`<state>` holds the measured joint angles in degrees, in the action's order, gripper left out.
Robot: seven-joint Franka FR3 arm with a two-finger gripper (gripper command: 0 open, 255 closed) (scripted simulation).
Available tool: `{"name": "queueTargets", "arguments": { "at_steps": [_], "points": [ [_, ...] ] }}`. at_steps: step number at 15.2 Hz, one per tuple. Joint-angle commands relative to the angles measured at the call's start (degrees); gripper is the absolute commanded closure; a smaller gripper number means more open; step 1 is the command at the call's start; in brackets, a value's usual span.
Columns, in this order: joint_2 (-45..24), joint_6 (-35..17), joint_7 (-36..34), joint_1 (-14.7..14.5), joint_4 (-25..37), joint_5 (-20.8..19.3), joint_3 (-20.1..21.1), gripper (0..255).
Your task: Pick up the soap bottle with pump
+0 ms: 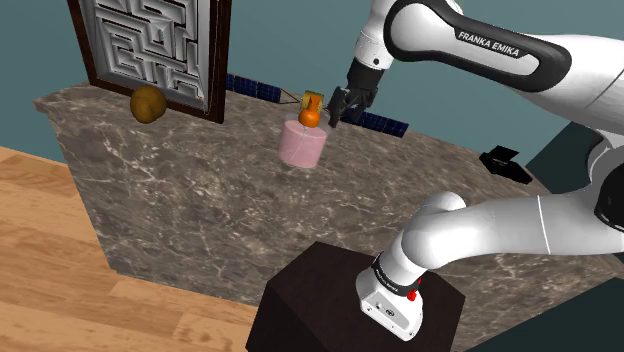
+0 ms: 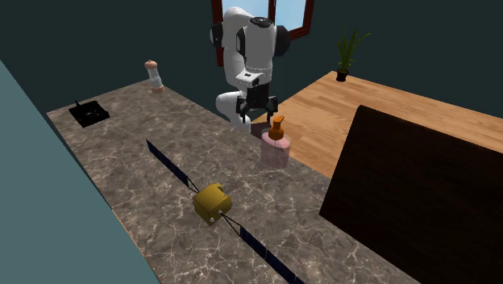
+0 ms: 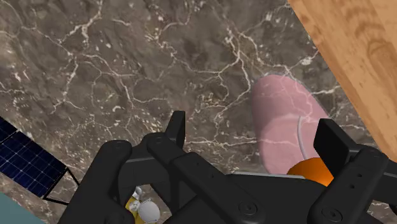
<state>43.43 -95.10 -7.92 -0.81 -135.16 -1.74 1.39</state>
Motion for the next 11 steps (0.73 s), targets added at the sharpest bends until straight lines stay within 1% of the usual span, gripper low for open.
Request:
{"name": "queueTargets", "arguments": {
  "at_steps": [1, 5, 11],
  "points": [
    [0.0, 0.0, 0.0, 0.0, 0.0, 0.0, 0.0, 0],
    [-8.2, -1.3, 16.7, -7.5, 4.0, -0.5, -1.3, 0],
    [-7.8, -5.8, 16.6, -7.5, -0.9, -0.5, -1.4, 0]
  ]
}}
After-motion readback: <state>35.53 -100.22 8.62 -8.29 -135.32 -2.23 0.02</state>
